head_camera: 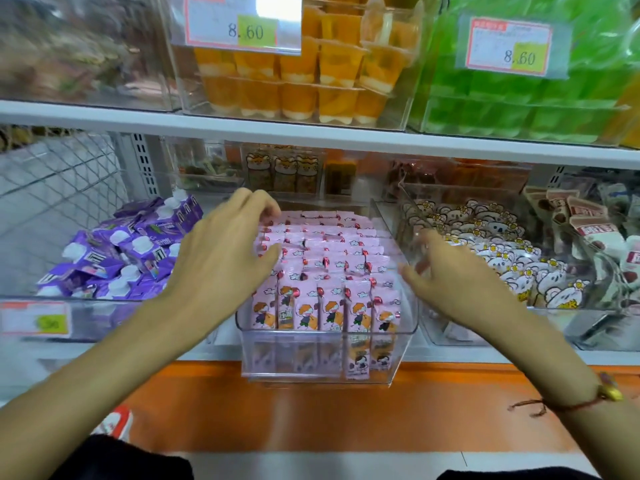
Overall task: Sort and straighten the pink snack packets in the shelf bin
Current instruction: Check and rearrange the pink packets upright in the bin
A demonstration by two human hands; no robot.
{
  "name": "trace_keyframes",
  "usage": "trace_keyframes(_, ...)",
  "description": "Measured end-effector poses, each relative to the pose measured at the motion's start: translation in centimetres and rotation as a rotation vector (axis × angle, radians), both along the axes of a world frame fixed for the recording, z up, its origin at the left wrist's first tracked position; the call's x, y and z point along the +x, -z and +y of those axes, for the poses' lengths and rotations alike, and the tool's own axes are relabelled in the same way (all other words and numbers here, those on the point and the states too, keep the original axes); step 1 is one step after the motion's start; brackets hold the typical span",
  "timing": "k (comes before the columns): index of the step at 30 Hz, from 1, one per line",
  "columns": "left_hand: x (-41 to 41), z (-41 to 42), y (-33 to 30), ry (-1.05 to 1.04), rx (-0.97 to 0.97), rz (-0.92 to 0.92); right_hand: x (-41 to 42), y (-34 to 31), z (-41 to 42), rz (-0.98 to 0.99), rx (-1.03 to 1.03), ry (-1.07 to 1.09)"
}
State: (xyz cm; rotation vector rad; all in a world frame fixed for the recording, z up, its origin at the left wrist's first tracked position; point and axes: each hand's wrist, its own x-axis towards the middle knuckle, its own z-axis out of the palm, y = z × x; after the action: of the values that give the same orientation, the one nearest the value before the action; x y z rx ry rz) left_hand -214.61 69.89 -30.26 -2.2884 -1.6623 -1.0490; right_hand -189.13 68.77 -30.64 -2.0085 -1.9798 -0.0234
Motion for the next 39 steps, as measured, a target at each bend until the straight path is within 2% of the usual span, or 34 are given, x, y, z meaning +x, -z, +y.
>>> trace_keyframes(3, -0.2, 0.4, 0.1, -0.057, -0.064, 0.036, -0.4, 0.6, 0.8, 0.022, -0.076, 0.006)
trace_keyframes(7, -1.5, 1.6, 1.2, -0.221, -0.446, 0.082, -0.6, 1.5, 1.6, 0.072, -0.018, -0.016)
trace_keyframes(10, -1.3, 2.1, 1.8, -0.117, -0.601, -0.144, -0.7, 1.9, 1.9, 0.274, -0.025, -0.027)
trace_keyframes(13, -0.8, 2.5, 2.4, -0.105, -0.571, -0.350, -0.5, 2.3, 1.9, 0.383, 0.037, -0.039)
trace_keyframes(17, -0.2, 2.4, 2.3, -0.172, -0.378, -0.379, -0.4, 1.9, 2.1, 0.408, 0.129, -0.057)
trace_keyframes(23, 0.3, 4.8, -0.6, -0.166, -0.266, -0.430, 0.1, -0.6, 4.4, 0.482, 0.210, -0.059)
trace_keyframes(28, 1.4, 6.7, 0.3, -0.175, -0.319, -0.394, 0.0, 0.5, 6.2, 0.447, 0.252, -0.019)
trace_keyframes(33, 1.6, 7.0, 2.4, -0.151, -0.348, -0.413, 0.1, 2.1, 6.6, 0.442, 0.209, -0.007)
trace_keyframes(35, 1.4, 6.8, 2.7, -0.135, -0.346, -0.415, -0.1, 2.5, 6.0, 0.341, 0.235, -0.002)
trace_keyframes(36, 1.4, 6.7, 2.7, -0.129, -0.347, -0.422, -0.5, 2.6, 5.2, 0.244, 0.319, -0.047)
trace_keyframes(38, 1.3, 6.7, 2.6, -0.115, -0.356, -0.450, -1.9, 2.7, 2.6, 0.075, 0.438, -0.279)
trace_keyframes(39, 1.3, 6.6, 2.5, -0.105, -0.361, -0.467, -2.6, 3.0, 1.3, 0.018, 0.377, -0.396)
